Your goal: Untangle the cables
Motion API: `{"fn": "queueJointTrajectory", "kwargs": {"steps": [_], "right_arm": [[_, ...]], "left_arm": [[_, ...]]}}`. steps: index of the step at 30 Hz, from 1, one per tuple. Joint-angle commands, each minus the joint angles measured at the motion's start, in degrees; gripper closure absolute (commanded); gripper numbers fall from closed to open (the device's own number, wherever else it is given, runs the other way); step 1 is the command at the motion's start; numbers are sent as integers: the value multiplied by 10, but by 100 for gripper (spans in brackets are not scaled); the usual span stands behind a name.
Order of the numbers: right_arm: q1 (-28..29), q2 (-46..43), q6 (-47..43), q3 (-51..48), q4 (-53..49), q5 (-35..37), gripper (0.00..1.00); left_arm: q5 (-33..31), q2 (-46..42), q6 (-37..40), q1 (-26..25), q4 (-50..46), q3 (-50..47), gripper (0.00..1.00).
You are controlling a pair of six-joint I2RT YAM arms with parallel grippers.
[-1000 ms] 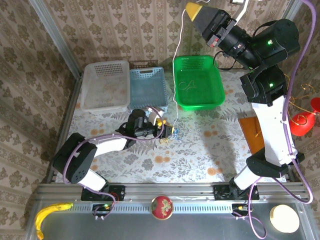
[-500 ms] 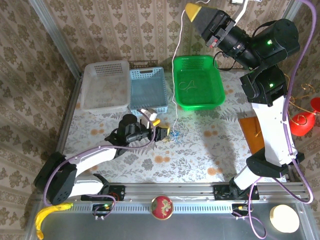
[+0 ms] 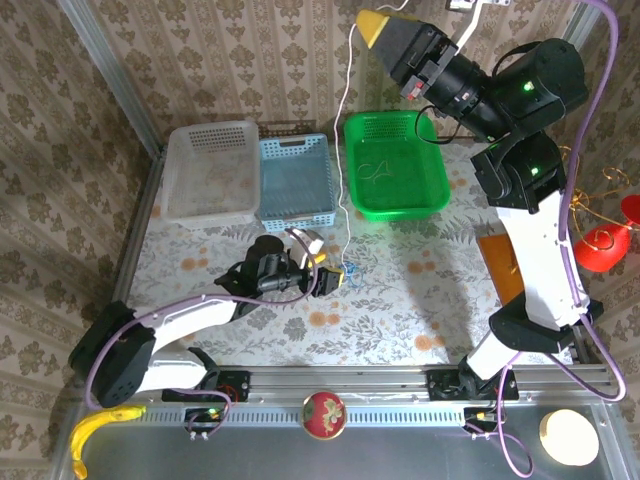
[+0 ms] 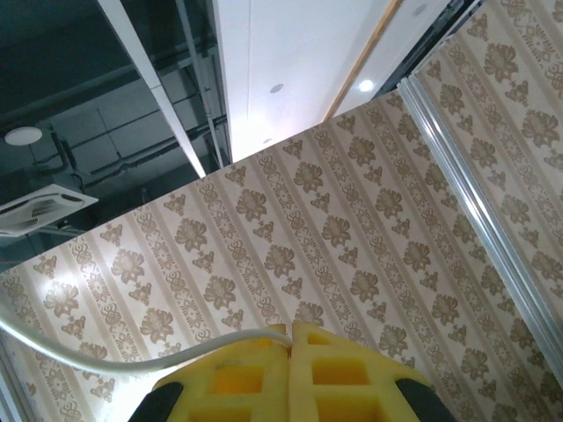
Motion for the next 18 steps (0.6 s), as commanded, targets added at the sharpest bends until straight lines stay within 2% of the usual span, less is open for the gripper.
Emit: {"fn": "queueJointTrajectory", "kwargs": {"steps": [1,8,18], "right_arm": [[12,4,-14,20,-4,10,100],[29,1,-19,22,-6,14,100],[36,16,-23,83,-12,37,100]], "left_arm": [[14,26,12,-6,35,39,19],[-3,99,8,-7,88,82,22],[15,209,-27,-7,189,90,53]]}}
